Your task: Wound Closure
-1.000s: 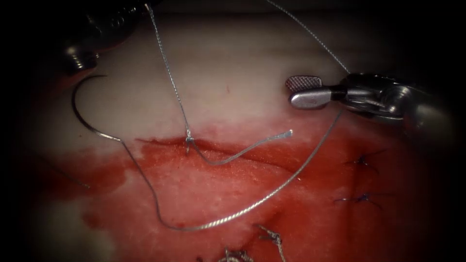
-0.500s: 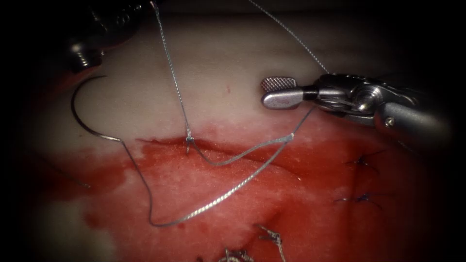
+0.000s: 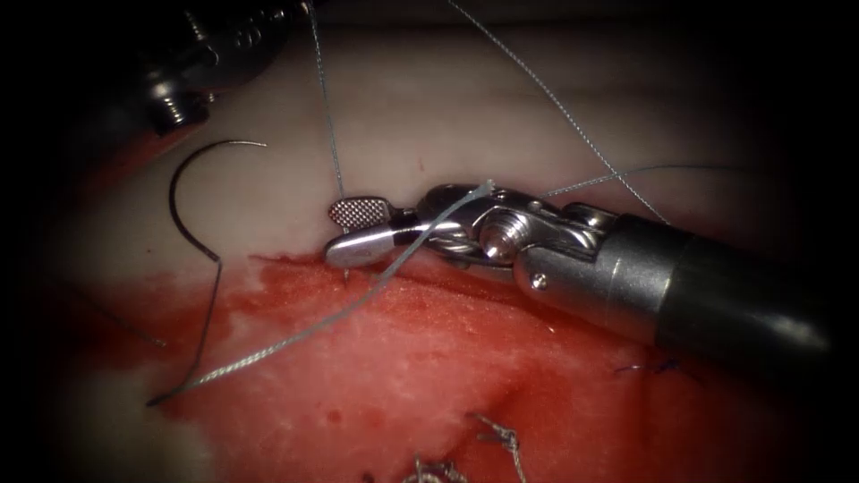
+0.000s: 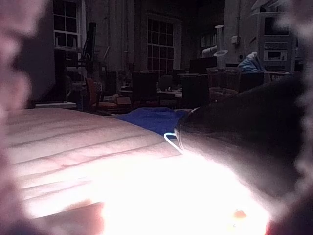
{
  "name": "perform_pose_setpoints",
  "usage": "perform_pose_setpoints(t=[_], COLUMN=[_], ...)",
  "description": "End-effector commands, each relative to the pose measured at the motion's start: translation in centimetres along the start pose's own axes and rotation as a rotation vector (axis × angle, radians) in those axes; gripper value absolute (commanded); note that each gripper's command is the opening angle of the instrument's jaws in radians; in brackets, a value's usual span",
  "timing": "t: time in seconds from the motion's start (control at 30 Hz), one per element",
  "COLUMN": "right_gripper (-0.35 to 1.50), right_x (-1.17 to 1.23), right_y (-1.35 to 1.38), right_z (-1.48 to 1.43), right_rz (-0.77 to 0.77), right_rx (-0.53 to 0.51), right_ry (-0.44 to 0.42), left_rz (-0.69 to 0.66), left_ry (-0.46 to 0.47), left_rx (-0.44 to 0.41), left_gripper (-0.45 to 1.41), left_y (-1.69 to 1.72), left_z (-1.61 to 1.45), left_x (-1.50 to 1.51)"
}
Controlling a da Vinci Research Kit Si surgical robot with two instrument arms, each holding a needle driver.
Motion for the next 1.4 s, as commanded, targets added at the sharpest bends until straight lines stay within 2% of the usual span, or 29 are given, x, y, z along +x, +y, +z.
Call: perform_pose_setpoints(t=[0.03,0.33,0.47,0.57,1.0,1.4], right_gripper=[1.48,1.48,1.48,1.48,1.48,1.48], right_x=[-0.18,-0.2,-0.27,-0.31,-0.17,-0.24], right_y=[-0.01,-0.06,0.1,0.11,-0.09,-0.09], right_z=[0.02,-0.16,-0.26,-0.26,0.1,0.35], right_rz=[-0.004,-0.003,0.01,0.016,-0.012,-0.014], right_rx=[0.001,0.045,0.025,0.026,0.067,0.084], right_ry=[-0.01,-0.041,-0.041,-0.044,-0.05,-0.062], left_rz=[-0.002,-0.001,-0.001,-0.001,-0.002,-0.002], left_ry=[0.006,0.003,-0.002,0.001,-0.001,-0.001], left_rx=[0.008,0.011,0.013,0.018,0.02,0.021], left_gripper=[-0.45,-0.45,-0.45,-0.45,-0.45,-0.45], left_y=[-0.14,-0.15,-0.17,-0.16,-0.14,-0.14], left_z=[0.03,0.02,0.01,0.01,0.01,0.01], left_x=[0.11,0.11,0.1,0.1,0.14,0.14])
